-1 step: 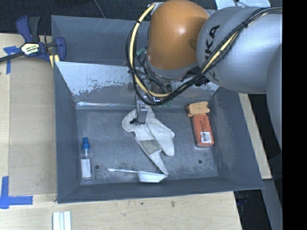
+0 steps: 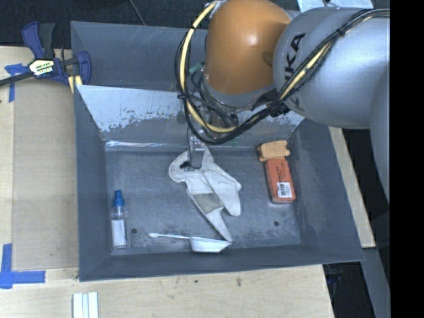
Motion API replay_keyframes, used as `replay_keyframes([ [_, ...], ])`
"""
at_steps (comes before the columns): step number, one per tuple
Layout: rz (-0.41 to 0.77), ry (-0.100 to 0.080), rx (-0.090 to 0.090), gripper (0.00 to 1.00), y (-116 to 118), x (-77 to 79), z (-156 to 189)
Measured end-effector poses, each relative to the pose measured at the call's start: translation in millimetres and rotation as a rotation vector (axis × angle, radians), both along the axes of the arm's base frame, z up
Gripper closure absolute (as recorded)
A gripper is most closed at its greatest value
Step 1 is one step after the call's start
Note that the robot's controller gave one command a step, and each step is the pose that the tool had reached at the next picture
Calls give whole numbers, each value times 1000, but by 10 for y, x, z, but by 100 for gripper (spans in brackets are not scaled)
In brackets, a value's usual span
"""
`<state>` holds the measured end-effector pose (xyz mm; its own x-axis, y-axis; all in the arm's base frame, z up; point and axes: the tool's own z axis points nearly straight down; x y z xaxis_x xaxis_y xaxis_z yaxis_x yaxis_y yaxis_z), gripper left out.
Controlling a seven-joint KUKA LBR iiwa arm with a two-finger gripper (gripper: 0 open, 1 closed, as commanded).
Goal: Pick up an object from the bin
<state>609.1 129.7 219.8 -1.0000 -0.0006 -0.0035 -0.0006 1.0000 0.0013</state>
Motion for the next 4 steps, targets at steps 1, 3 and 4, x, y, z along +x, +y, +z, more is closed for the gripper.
replay_keyframes([
  [1, 71, -5, 0, 0, -151, -26, -395],
  [3, 203, 4, -2, 0, -613, 73, -1148],
  [4, 21, -4, 0, 100, -830, -15, -1411],
])
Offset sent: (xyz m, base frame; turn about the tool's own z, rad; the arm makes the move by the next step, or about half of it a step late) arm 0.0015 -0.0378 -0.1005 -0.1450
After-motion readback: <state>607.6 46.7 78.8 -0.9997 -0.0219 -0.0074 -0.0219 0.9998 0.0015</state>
